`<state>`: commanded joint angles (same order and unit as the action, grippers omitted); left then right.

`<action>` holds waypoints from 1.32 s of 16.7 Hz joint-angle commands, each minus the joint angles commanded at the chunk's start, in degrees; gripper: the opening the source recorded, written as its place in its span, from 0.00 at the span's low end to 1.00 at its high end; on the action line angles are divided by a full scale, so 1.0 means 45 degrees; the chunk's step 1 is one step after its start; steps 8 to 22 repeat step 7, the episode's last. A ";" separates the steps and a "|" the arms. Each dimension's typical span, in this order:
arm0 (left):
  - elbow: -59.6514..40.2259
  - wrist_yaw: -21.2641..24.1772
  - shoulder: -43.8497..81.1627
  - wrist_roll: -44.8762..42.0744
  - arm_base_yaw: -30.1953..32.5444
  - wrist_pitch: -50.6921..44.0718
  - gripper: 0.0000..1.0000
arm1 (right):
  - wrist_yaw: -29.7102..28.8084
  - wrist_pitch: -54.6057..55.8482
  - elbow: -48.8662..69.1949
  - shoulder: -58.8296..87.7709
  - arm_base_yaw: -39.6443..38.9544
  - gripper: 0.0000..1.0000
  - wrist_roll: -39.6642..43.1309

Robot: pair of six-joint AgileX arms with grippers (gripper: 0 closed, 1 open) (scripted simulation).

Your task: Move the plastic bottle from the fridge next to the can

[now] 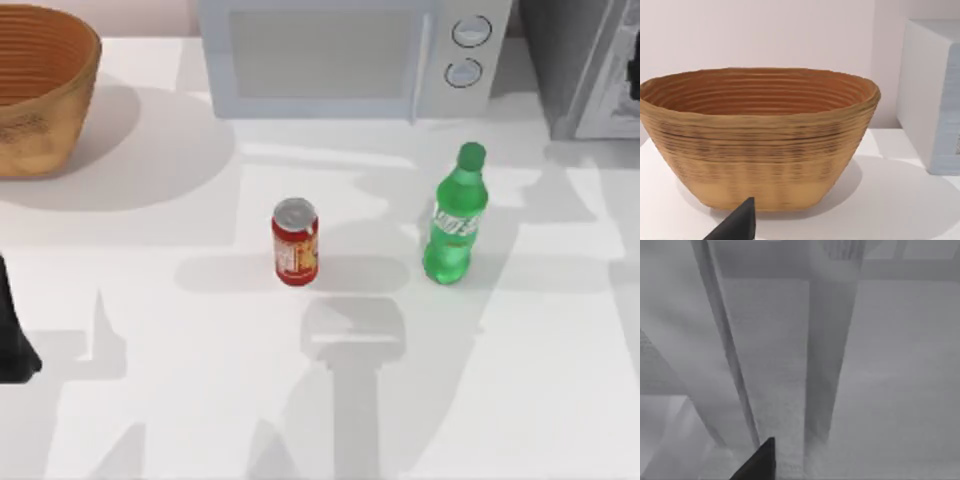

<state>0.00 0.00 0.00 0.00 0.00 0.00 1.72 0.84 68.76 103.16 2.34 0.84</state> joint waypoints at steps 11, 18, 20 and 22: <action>0.0000 0.0000 0.0000 0.0000 0.0000 0.0000 1.00 | -0.0053 -0.0632 0.3054 0.2320 -0.0019 1.00 -0.0029; 0.0000 0.0000 0.0000 0.0000 0.0000 0.0000 1.00 | -0.0053 -0.0632 0.3054 0.2320 -0.0019 1.00 -0.0029; 0.0000 0.0000 0.0000 0.0000 0.0000 0.0000 1.00 | -0.0053 -0.0632 0.3054 0.2320 -0.0019 1.00 -0.0029; 0.0000 0.0000 0.0000 0.0000 0.0000 0.0000 1.00 | -0.0053 -0.0632 0.3054 0.2320 -0.0019 1.00 -0.0029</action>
